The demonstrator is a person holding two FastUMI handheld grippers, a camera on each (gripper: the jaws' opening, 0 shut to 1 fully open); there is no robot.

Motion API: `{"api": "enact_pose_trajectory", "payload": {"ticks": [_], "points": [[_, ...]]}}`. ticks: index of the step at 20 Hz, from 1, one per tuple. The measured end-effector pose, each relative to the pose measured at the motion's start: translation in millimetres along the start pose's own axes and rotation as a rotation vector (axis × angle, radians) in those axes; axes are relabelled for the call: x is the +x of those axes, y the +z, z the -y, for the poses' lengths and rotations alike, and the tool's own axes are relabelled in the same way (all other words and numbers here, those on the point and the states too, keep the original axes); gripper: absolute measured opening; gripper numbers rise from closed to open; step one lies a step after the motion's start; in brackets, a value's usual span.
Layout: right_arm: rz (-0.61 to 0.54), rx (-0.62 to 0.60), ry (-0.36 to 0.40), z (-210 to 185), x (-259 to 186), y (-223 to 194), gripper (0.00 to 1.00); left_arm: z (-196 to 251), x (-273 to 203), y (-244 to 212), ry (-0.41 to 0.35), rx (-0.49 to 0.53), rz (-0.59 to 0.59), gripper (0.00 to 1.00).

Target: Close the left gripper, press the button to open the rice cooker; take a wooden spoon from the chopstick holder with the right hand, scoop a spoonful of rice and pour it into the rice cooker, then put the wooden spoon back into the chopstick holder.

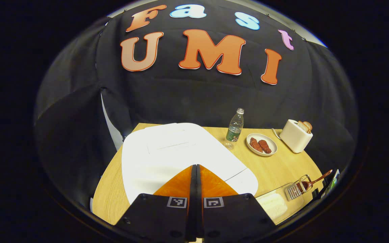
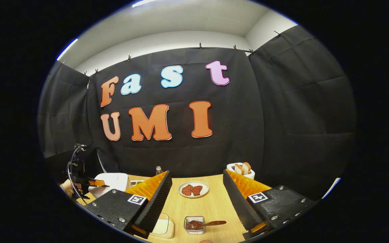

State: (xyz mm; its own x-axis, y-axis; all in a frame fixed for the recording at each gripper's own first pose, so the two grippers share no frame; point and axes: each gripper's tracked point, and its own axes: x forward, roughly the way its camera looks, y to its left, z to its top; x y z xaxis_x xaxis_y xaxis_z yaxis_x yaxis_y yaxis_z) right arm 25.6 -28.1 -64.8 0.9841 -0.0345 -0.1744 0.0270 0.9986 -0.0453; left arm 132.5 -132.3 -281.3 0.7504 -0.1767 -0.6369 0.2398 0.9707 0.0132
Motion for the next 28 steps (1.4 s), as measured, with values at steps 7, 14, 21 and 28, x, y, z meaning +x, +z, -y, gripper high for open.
{"api": "enact_pose_trajectory", "payload": {"ticks": [7, 14, 21, 28], "points": [[-0.034, 0.019, -0.003, 5.5, 3.8, -13.9, 0.94, -0.3, 8.0, -11.4, 0.013, -0.012, -0.027, 0.05], [-0.047, 0.004, -0.005, 8.9, 0.3, -20.6, 0.94, 1.2, -5.6, 2.6, -0.015, -0.002, 0.008, 0.05], [0.05, -0.001, 0.016, 3.4, -5.9, -1.9, 0.94, -53.9, -120.7, 120.9, 0.105, -0.043, 0.36, 0.04], [0.061, 0.05, 0.027, -10.9, -7.1, -15.2, 0.94, -68.8, -160.5, 109.8, 0.121, -0.06, 0.416, 0.04]]}}
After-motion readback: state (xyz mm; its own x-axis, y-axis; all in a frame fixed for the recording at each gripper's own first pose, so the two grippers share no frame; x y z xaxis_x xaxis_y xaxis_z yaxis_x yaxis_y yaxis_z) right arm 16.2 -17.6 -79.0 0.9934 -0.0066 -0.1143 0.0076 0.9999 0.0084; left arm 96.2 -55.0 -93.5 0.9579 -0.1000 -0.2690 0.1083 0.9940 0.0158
